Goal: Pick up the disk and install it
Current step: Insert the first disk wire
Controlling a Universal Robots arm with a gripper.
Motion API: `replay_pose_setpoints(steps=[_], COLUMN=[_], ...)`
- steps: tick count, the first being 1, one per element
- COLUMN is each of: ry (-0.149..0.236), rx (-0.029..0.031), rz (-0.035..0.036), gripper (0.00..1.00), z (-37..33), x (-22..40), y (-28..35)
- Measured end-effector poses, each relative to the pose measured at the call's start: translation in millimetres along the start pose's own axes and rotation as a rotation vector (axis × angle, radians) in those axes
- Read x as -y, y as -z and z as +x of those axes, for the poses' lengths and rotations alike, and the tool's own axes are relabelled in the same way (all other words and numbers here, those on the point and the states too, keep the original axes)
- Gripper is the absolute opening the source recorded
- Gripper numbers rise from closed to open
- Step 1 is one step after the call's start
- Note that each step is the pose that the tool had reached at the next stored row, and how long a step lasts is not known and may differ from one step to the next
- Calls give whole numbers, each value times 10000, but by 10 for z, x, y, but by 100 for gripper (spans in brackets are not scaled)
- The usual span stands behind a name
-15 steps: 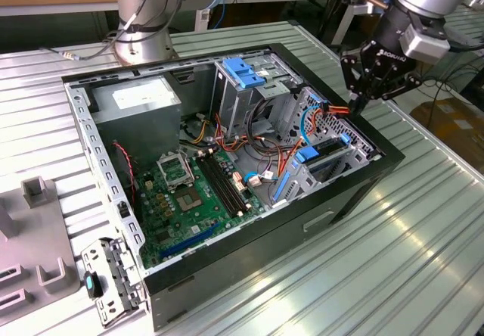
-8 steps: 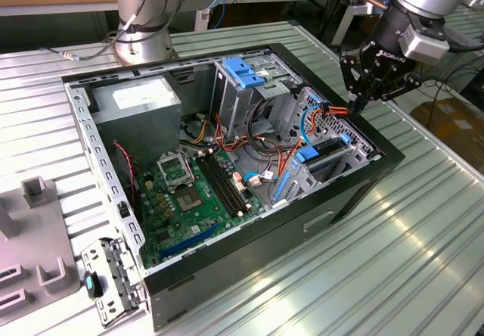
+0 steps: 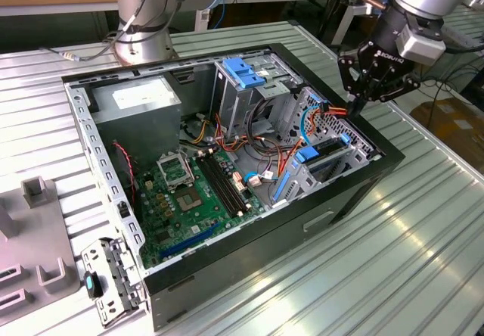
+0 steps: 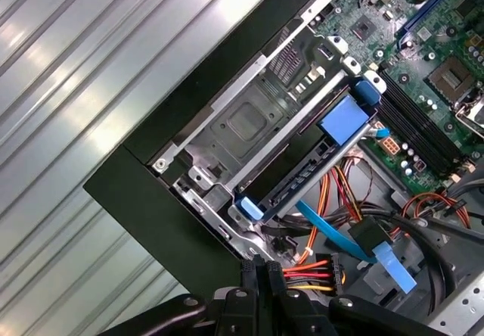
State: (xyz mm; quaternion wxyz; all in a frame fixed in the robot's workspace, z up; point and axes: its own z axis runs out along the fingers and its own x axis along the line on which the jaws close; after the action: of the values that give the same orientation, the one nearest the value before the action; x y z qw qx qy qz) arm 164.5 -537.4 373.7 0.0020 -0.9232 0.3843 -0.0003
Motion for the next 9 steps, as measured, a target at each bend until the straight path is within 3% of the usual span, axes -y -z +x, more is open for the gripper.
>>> replay_pose_setpoints(steps=[9], ry=[-430], rx=[-2], rz=[0], gripper=[17], z=[-35], x=[-35], y=[-1])
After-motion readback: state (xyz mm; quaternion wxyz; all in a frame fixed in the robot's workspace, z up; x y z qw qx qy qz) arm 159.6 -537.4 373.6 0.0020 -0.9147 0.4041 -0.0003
